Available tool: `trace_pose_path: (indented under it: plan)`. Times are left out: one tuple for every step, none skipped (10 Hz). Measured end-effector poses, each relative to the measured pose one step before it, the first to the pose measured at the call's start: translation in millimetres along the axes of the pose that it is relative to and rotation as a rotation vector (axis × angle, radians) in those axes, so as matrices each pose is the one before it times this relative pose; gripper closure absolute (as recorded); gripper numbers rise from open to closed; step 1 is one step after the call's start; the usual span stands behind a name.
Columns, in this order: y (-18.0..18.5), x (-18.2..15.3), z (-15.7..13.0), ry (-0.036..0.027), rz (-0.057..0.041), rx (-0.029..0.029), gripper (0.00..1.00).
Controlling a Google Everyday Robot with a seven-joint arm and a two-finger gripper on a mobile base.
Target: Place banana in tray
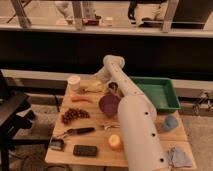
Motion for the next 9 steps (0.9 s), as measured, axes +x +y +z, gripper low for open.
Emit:
trace_pose_path:
  plan:
    - [-1.31, 0.55, 3.33, -0.00469, -0.00348, 0.00234, 0.2]
    - [0.89, 1.1, 3.12, -0.00487, -0.00165, -0.00192, 0.2]
    - [0.05, 2.86, 1.99, -0.00071, -0.00006, 0.00354, 0.2]
    - [1.29, 0.17, 2.17, -0.00413, -0.00082, -0.00437, 0.2]
    - [-0.87, 1.36, 2.5, -0.00071, -0.00134, 0.00236, 0.2]
    - [0.71, 1.84, 0.81, -0.00249, 0.00048, 0.00075, 0.2]
    - [0.5, 0.85, 0.28, -0.00499, 0.00061, 0.00242, 0.2]
    - [0.69, 0.99, 0.33, 0.00106, -0.00114, -0.00169, 0.21]
    - [-0.5, -0.15, -0.01, 0.0017, -0.00181, -0.00115, 0.26]
